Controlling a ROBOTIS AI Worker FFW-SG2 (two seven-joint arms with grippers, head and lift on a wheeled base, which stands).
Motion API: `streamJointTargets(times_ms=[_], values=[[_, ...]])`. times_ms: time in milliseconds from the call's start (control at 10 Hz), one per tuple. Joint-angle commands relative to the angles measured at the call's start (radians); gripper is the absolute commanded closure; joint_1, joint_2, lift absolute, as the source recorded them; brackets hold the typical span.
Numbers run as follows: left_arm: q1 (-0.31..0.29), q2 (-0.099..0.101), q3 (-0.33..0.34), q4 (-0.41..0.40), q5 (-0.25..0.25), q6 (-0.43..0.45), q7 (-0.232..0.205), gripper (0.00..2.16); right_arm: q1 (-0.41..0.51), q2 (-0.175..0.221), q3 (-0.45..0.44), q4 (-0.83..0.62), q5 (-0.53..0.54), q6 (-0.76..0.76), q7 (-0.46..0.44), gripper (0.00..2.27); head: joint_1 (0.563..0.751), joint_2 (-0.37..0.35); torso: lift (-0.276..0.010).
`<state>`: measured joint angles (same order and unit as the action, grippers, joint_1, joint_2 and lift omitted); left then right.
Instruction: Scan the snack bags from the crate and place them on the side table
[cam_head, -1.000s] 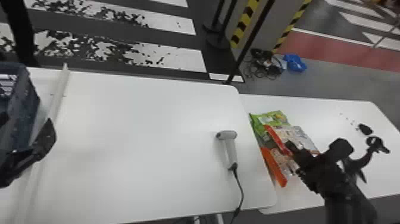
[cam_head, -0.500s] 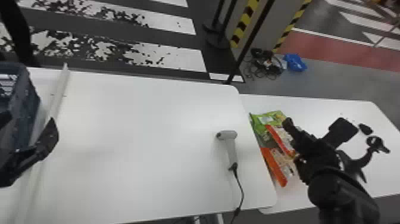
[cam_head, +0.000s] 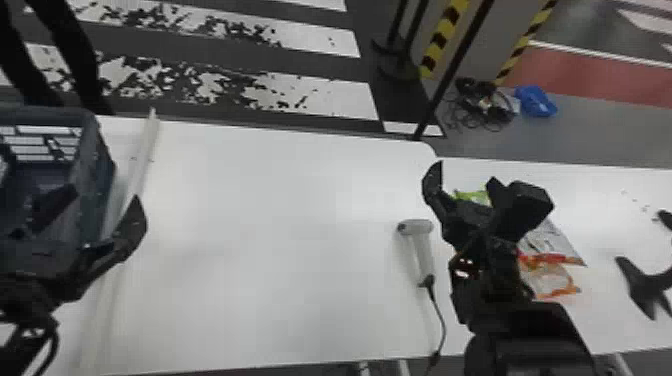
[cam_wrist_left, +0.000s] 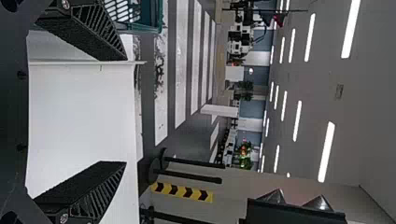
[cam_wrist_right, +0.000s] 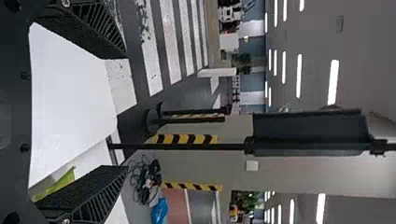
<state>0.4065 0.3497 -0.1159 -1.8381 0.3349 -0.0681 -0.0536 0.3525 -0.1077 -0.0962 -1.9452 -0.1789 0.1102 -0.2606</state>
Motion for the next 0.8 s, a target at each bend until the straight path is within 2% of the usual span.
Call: streamJointTargets(times_ms=[0,300,700], values=[[0.0,-0.001,-0.001,0.002,0.0,0.0,0.0,0.08,0.039,0.0,0.148,0.0,0.108,-0.102,-0.051,0.03,0.695,-0.165,-0.05],[0.002,-0.003,-0.008,0.008,0.0,0.0,0.008,0.08,0.103,0.003,0.286,0.045,0.162,-0.27,-0.109,0.03,0.695,-0.046,-0.05],[0.006,-0.011,-0.011,0.007,-0.002,-0.006,0.02,0.08,0.169,0.019,0.362,0.15,0.167,-0.473,-0.115,0.03,0.695,0.033,-0.05]])
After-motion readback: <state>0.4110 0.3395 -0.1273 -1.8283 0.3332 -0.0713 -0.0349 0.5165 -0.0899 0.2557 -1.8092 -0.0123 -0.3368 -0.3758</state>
